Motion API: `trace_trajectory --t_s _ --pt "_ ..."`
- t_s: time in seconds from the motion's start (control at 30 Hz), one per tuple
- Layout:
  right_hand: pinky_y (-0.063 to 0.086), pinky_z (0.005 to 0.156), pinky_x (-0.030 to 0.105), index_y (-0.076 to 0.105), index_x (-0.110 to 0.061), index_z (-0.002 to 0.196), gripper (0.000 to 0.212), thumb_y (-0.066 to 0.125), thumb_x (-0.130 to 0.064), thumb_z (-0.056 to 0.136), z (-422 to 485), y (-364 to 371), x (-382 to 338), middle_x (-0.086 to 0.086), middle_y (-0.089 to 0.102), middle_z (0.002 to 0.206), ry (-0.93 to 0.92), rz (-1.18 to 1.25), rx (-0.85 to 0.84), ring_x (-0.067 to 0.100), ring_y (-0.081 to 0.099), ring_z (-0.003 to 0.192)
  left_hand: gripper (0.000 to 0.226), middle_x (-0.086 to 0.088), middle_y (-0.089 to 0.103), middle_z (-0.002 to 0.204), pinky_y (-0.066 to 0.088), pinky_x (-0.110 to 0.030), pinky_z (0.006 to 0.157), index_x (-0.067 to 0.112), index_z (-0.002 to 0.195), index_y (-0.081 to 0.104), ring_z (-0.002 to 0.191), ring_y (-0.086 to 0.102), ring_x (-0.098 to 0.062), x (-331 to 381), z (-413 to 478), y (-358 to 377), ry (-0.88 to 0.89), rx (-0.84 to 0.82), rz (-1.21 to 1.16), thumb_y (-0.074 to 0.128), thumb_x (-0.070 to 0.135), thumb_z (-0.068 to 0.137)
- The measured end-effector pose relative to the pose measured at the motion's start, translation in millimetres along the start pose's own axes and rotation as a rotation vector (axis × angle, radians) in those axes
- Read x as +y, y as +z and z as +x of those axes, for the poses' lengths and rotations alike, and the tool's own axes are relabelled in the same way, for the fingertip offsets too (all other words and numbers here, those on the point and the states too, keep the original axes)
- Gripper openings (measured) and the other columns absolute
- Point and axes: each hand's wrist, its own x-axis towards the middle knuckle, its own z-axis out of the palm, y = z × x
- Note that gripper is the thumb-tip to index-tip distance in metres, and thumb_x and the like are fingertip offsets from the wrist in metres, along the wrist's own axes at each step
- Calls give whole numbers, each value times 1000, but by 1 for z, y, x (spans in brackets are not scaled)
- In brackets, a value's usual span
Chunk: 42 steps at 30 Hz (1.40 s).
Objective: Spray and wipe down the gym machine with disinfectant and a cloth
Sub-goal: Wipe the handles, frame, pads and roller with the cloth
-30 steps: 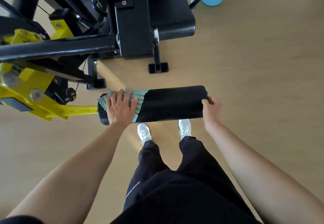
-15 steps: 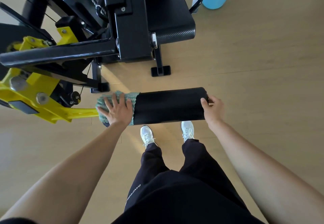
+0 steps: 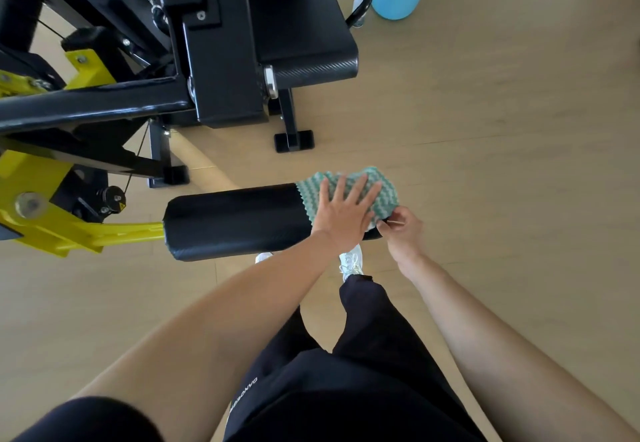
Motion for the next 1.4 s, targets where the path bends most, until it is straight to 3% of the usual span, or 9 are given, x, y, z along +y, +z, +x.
trace_trajectory --t_s 0.17,0.37,0.53,0.77,0.87,1.0,1.2,1.3,1.4 --pt "49 64 6 62 0 114 24 66 7 92 2 -3 1 6 66 98 3 -59 -35 17 64 83 58 4 -1 174 7 -61 126 44 162 -6 159 7 -40 -9 4 -5 114 3 29 10 56 108" --pt "48 64 7 64 -6 118 25 72 -5 93 3 -6 -2 4 66 106 28 -74 -66 13 64 89 67 -3 33 166 18 -55 127 36 162 14 153 28 -34 -86 -44 0 -170 44 -40 -3 63 103" --pt "44 68 19 68 -8 113 24 71 -21 93 14 -3 -12 1 69 108 46 -41 -35 11 63 92 65 -10 43 159 19 -53 126 26 157 35 149 33 -35 -164 -97 15 -470 126 -117 10 57 106" --pt "30 60 33 39 -22 66 46 63 -50 92 53 31 -54 -5 37 66 -19 -227 40 18 37 60 62 -10 25 170 2 -51 129 28 163 24 158 14 -33 -185 -120 24 -691 151 -203 21 55 108" --pt "46 73 31 71 -20 91 26 68 -46 93 60 36 -51 -5 68 88 27 -248 22 22 65 84 61 -9 23 171 2 -52 129 29 163 25 159 11 -32 -183 -121 26 -700 163 -219 23 55 108" --pt "52 94 32 70 -14 127 42 74 -36 91 39 27 -32 -1 70 120 -56 -172 40 17 66 108 61 -9 19 172 1 -56 128 31 162 28 159 9 -33 -195 -129 27 -798 184 -249 24 57 107" --pt "54 79 30 66 -14 124 37 77 -22 90 8 16 -6 1 67 117 -113 -65 73 21 62 86 59 -6 7 174 -5 -66 124 38 161 24 158 -4 -42 -207 -123 19 -983 80 -309 19 57 106" --pt "57 81 36 65 -12 118 33 78 -21 89 5 15 0 2 67 111 -80 -42 88 25 67 89 59 -4 17 172 -11 -72 119 41 158 27 159 -1 -39 -189 -98 10 -880 29 -243 8 57 104" --pt "58 85 39 67 -12 113 31 80 -21 87 7 13 5 2 70 108 -60 -33 89 22 68 90 62 -3 39 163 0 -71 121 37 152 37 154 25 -33 -146 -68 -2 -629 23 -169 3 54 102"
